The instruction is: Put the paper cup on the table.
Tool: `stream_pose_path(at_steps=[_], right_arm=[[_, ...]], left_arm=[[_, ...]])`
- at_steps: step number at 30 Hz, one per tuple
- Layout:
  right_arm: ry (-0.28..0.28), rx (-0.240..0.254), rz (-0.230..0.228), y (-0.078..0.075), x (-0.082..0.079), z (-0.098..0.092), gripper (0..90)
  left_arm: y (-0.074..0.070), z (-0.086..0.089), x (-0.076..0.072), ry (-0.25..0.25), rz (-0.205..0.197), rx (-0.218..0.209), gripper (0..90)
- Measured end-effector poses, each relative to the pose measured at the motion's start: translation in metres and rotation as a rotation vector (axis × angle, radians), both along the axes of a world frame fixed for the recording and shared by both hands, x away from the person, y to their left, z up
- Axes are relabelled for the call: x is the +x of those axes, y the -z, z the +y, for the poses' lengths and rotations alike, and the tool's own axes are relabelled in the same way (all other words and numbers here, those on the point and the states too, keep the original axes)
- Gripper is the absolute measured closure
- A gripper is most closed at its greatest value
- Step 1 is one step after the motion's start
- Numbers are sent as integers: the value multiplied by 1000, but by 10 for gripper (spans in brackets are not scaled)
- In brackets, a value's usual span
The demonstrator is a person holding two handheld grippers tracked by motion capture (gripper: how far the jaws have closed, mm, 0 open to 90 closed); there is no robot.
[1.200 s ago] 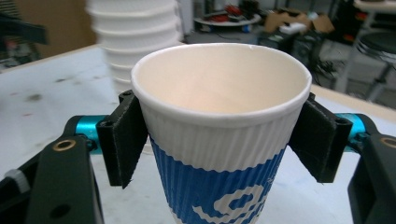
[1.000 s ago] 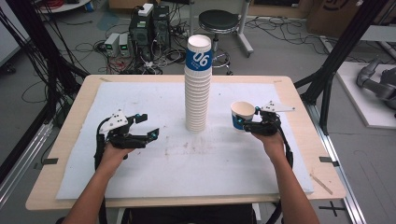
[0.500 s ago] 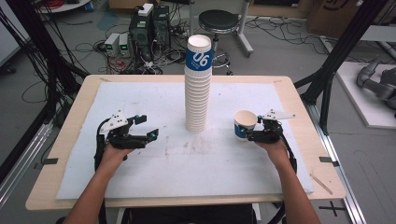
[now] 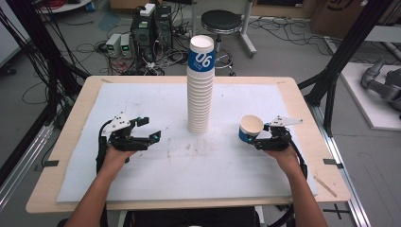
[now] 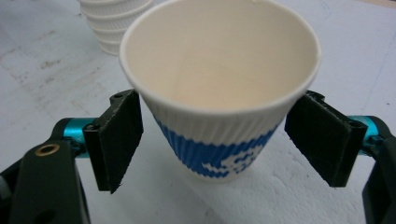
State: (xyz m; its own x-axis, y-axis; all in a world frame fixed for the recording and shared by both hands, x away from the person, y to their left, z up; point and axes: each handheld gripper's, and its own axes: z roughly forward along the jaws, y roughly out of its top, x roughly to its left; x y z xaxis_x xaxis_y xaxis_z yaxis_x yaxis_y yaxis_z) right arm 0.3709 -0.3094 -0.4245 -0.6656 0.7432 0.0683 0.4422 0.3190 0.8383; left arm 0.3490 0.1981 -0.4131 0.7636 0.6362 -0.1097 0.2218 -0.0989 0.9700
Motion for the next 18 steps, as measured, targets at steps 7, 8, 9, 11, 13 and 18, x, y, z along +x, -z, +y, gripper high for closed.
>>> stream_pose_path(at_steps=[7, 8, 9, 11, 13, 18], right_arm=[[15, 31, -12, -3, -15, -17, 197], [15, 37, -26, -6, -18, -19, 197], [15, 54, -56, -13, -24, -24, 197], [18, 68, -67, -17, -27, -27, 197], [16, 104, -96, -24, -31, -30, 197], [3, 130, -163, -38, -42, -34, 197]], left_arm=[[1, -1, 1, -1, 0, -7, 192], [0, -1, 1, -2, -1, -7, 192], [0, -1, 1, -4, 2, -10, 193], [0, 0, 1, -7, -7, -16, 192], [-2, 1, 0, -10, -10, -22, 192], [-4, 3, -2, -6, -24, -32, 192]])
